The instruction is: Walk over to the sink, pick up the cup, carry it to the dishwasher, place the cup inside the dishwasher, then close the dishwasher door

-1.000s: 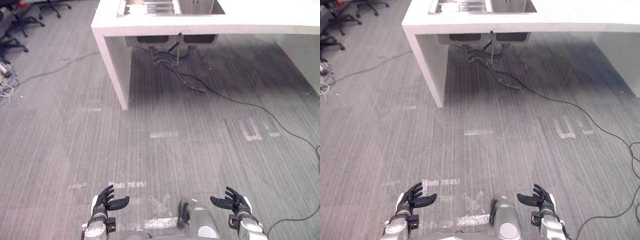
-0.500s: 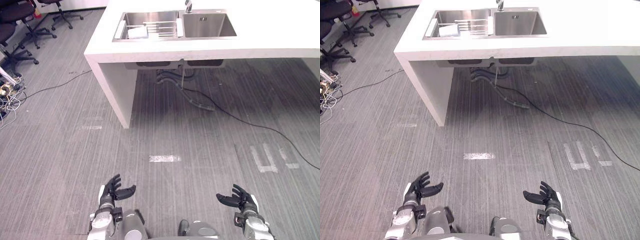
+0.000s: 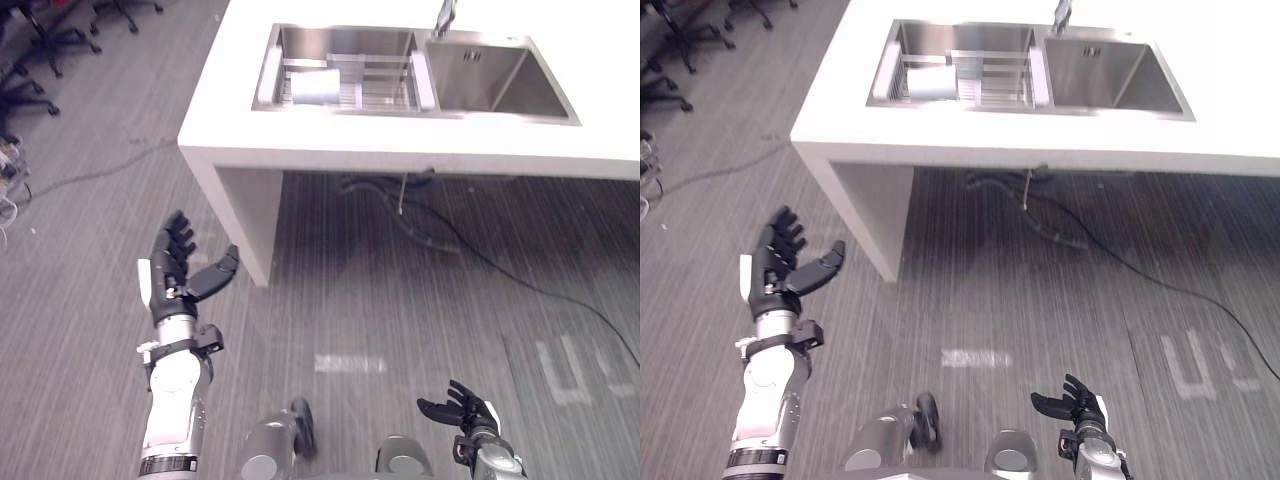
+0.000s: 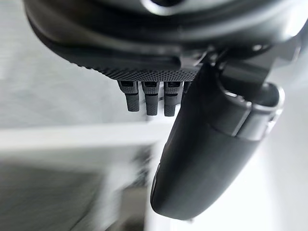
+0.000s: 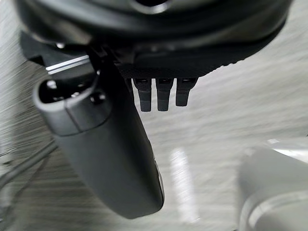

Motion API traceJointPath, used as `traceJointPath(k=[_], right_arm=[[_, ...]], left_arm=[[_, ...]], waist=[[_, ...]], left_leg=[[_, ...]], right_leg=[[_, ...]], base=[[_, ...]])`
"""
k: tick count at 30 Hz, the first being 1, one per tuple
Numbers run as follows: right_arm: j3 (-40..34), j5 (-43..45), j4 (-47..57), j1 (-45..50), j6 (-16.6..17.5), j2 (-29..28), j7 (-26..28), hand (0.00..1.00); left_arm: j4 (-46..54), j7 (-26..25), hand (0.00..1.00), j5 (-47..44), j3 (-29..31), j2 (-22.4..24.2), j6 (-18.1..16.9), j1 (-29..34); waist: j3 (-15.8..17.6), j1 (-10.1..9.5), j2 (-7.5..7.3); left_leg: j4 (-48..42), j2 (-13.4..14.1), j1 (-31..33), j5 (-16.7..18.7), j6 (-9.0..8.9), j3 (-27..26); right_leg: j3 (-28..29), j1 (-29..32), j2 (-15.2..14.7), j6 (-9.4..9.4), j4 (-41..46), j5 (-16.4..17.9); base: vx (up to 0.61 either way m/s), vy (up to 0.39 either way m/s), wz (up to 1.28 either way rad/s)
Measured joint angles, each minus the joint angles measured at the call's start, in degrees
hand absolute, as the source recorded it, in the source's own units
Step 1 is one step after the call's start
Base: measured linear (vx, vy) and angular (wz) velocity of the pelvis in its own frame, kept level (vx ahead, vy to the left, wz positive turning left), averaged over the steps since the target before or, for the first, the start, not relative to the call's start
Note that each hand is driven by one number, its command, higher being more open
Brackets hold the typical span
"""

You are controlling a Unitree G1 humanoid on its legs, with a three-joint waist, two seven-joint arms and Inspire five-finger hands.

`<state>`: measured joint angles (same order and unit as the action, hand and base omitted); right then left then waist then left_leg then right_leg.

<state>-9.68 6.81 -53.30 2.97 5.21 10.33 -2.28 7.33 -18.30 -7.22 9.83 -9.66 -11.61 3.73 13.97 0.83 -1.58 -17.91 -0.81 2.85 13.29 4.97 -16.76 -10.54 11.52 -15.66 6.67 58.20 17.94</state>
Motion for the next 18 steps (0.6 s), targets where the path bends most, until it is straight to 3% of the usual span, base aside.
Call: traceJointPath(k=[1, 3, 5, 6, 7, 8, 10, 12, 14, 16, 18], right_arm=[[0.1, -0.3, 0.2, -0.2, 0.0, 0.0, 0.4, 0.9], [0.1, -0.4, 0.6, -0.2, 0.1, 0.1, 1.0, 0.9], [0.1, -0.4, 1.4, 0.3, 0.1, 0.6, 1.4, 0.9], [0.1, -0.4, 2.1, 1.6, 0.1, 1.0, 1.5, 0.9], [0.1, -0.4, 2.4, 2.4, 0.1, 1.3, 1.6, 0.9], [0.0, -0.5, 2.3, 3.7, -0.1, 2.9, 1.7, 0.9], [-1.0, -0.9, 2.5, 4.2, -0.2, 4.9, 2.1, 0.9], [-1.2, -1.5, 2.9, 4.2, -0.2, 5.7, 2.3, 0.9], [-1.2, -1.5, 3.6, 4.2, 0.1, 6.0, 2.3, 0.9], [-1.2, -1.4, 4.6, 4.3, 0.8, 6.2, 2.5, 0.9], [-1.2, -1.4, 4.7, 4.3, 1.6, 6.8, 2.5, 0.9]], left_arm=[[2.1, -0.3, 0.9, 0.7, -0.2, -0.7, -0.8, -0.1], [3.5, -0.3, 0.9, 1.8, -0.3, -1.3, -2.0, -1.2], [3.2, -0.3, 0.9, 3.0, -0.6, -1.8, -2.1, -3.7], [2.6, -0.5, 0.9, 4.2, -1.1, -3.6, -2.1, -4.9], [1.9, -0.5, 0.9, 4.9, -1.5, -4.7, -2.1, -5.4], [0.5, -0.3, 0.9, 6.3, -1.9, -5.9, -1.9, -6.5], [-1.5, 0.0, 0.9, 8.5, -3.2, -8.8, -1.4, -10.1], [-2.1, 1.1, 0.9, 11.8, -4.4, -10.0, -1.1, -13.0], [-2.1, 2.0, 0.9, 15.9, -6.7, -11.7, -1.3, -15.2], [-1.2, 3.1, 0.9, 19.5, -8.3, -13.7, -1.3, -16.0], [0.7, 4.7, 0.9, 22.6, -9.7, -14.7, -1.9, -16.2]], waist=[[-0.1, 0.16, 0.13], [0.1, 0.98, 0.47], [0.1, 2.59, 1.67], [-0.1, 3.04, 1.37], [-0.4, 3.31, 1.29], [-0.9, 3.3, 2.6], [-1.3, 3.44, 3.85], [-1.1, 3.45, 3.94], [-0.9, 3.35, 4.4], [-1.0, 3.23, 4.39], [-1.6, 3.02, 5.35]], left_leg=[[2.4, 0.1, -3.1, 0.0, -1.15, 0.1], [4.7, 0.9, -6.9, 0.3, -2.0, 0.7], [4.5, 3.5, -9.8, 1.5, -4.32, 2.5], [3.7, 4.2, -11.9, 3.1, -6.79, 3.3], [3.0, 4.4, -12.8, 4.0, -8.02, 3.8], [1.3, 6.0, -14.2, 5.0, -9.35, 4.6], [-5.9, 7.9, -13.0, 2.8, -11.36, 5.7], [-18.6, 10.6, -9.4, -2.9, -11.51, 5.7], [-31.1, 14.7, -4.6, -0.2, -10.74, 4.6], [-30.7, 15.2, -1.1, 1.8, -9.49, 4.0], [-19.8, 13.7, 3.3, 2.4, -8.6, 3.7]], right_leg=[[-1.8, 3.7, 0.6, -2.37, -4.1, 1.3], [-2.8, 8.1, 2.4, -3.64, -14.5, 1.3], [-1.4, 10.4, 6.1, -4.23, -31.5, -5.1], [0.1, 10.5, 7.4, -4.96, -38.6, -13.0], [0.9, 9.6, 7.8, -5.59, -39.0, -18.2], [1.3, 9.5, 8.6, -8.15, -34.6, -19.5], [-0.1, 9.1, 8.1, -9.49, -27.6, -13.2], [-1.3, 4.3, 8.3, -10.87, -28.6, -10.4], [-2.3, -4.2, 10.2, -11.08, -35.4, -10.2], [-2.7, -8.8, 10.5, -11.07, -39.6, -10.2], [-2.6, -11.1, 10.5, -10.28, -43.3, -10.8]], base=[[0.6, -0.059, 0.06], [0.5, -0.081, 0.25], [0.51, -0.178, 0.49], [0.54, -0.212, 0.45], [0.61, -0.26, 0.42], [0.62, -0.273, 0.26], [0.67, -0.323, 0.31], [0.5, -0.277, 0.25], [0.35, -0.183, 0.07], [0.28, -0.099, 0.01], [0.23, 0.012, -0.03]])
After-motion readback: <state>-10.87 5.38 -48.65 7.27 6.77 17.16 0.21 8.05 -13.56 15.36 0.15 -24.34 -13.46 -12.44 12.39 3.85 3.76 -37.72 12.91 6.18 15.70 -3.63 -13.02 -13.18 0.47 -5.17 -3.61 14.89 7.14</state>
